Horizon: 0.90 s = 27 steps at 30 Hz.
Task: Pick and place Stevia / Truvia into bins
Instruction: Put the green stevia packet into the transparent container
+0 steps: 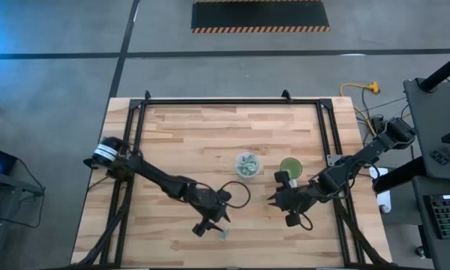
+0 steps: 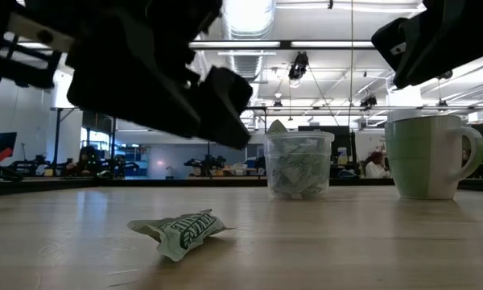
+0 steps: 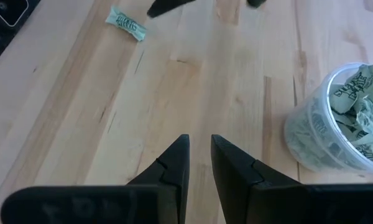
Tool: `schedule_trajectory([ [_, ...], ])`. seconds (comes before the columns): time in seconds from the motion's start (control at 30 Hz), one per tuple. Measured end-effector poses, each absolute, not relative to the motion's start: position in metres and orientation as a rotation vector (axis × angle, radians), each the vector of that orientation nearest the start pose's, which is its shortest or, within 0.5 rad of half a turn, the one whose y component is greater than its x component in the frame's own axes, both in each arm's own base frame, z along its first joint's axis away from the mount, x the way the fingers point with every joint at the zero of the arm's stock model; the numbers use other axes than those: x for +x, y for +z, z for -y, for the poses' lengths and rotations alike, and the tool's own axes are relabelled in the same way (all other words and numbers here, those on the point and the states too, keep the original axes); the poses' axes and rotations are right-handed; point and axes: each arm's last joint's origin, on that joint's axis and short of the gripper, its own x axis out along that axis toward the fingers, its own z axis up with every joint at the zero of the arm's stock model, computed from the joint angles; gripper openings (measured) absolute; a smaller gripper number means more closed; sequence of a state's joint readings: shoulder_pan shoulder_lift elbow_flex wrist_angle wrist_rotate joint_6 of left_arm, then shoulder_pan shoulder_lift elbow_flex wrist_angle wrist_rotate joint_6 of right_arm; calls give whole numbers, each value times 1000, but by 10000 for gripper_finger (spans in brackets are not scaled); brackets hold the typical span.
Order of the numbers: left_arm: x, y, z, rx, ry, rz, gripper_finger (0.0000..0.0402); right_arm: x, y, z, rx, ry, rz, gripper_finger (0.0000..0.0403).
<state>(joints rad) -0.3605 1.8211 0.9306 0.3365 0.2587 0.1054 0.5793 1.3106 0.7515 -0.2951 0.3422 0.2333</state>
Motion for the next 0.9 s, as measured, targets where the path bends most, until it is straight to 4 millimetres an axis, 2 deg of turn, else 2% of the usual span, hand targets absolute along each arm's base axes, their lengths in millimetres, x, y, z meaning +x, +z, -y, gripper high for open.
schedule_trajectory([
  [0.27, 351, 122, 145, 3, -716, -562, 182, 218, 206, -131, -156, 133, -774, 57],
  [0.53, 353, 110, 150, 11, -713, -591, 182, 217, 202, -130, -156, 131, -769, 57],
  [0.9, 353, 105, 141, 111, -403, -647, 182, 217, 202, -129, -155, 130, -768, 57],
])
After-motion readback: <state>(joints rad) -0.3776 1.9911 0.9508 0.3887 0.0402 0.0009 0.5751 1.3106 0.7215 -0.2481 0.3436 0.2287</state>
